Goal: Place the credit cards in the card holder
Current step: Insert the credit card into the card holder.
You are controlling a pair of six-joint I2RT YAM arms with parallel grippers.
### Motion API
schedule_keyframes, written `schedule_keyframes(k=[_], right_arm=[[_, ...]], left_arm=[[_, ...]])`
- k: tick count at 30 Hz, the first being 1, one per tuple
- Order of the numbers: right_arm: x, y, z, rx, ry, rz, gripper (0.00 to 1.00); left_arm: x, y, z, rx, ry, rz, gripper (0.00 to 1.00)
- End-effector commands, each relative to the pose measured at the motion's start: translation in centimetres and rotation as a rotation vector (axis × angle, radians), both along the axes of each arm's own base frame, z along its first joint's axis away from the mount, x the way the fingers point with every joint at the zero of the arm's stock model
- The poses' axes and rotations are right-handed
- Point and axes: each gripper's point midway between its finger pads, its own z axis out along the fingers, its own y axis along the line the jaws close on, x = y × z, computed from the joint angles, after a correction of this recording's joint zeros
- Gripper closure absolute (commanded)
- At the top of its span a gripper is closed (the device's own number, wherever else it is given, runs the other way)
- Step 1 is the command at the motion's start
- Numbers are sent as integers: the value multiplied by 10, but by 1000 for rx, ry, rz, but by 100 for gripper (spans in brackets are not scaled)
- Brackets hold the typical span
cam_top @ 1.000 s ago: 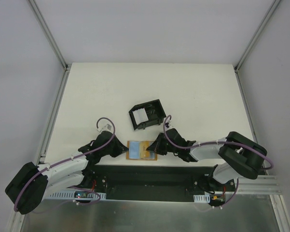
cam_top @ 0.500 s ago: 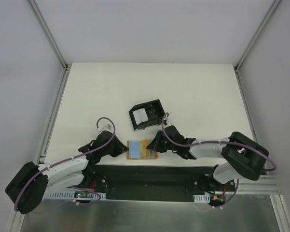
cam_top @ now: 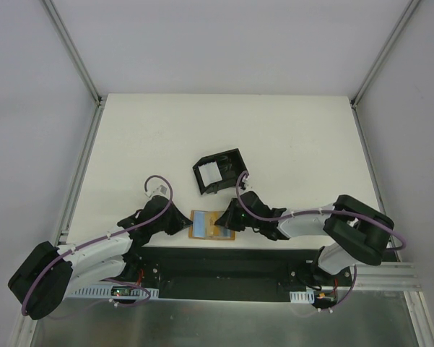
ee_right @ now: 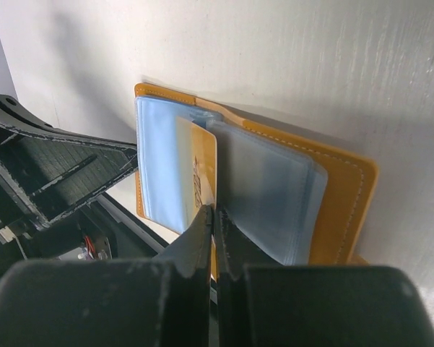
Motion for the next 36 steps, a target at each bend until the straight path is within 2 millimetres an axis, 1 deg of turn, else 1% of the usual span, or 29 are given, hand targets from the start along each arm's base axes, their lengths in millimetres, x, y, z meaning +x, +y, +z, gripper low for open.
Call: schedule_keyframes(k=[1, 3, 6, 11, 14, 15, 19, 21, 23, 26, 28, 30, 33, 36], right_arm=[[-4, 4, -13, -20, 33, -52, 100], [1, 9, -13, 2, 22, -57, 100], [3, 21, -6, 31, 28, -52, 99], [6, 36, -2, 85, 38, -80, 100], [2, 46, -1, 96, 37, -67, 99], [2, 47, -3, 95, 38, -65, 98], [6, 29, -6, 71, 2, -94, 86], [8, 18, -6, 43, -15, -107, 77], [7, 8, -7, 5, -27, -108, 70], [8, -2, -9, -29, -43, -112, 68], [7, -3, -7, -32, -53, -105, 66], [7, 4, 0, -21, -67, -67, 66], [4, 21, 7, 5, -63, -3, 64], [5, 36, 4, 8, -42, 31, 64]], left_arm=[[0, 4, -5, 11, 9, 16, 100], [-1, 5, -7, 11, 13, 20, 100], [-2, 6, -7, 3, 15, 28, 100], [-4, 10, -9, -27, 19, 70, 100], [-3, 11, -7, -46, 13, 95, 100], [-3, 12, -7, -48, 9, 100, 100], [-6, 14, -10, -44, 11, 99, 100], [-3, 17, -11, -33, -1, 115, 100], [-4, 19, -12, -24, -1, 115, 100], [-3, 19, -11, -15, -6, 108, 100], [-3, 18, -11, -11, -6, 100, 100], [-2, 17, -10, -5, -7, 90, 100], [-1, 15, -8, 0, -9, 78, 100], [1, 13, -4, 3, -20, 61, 100]])
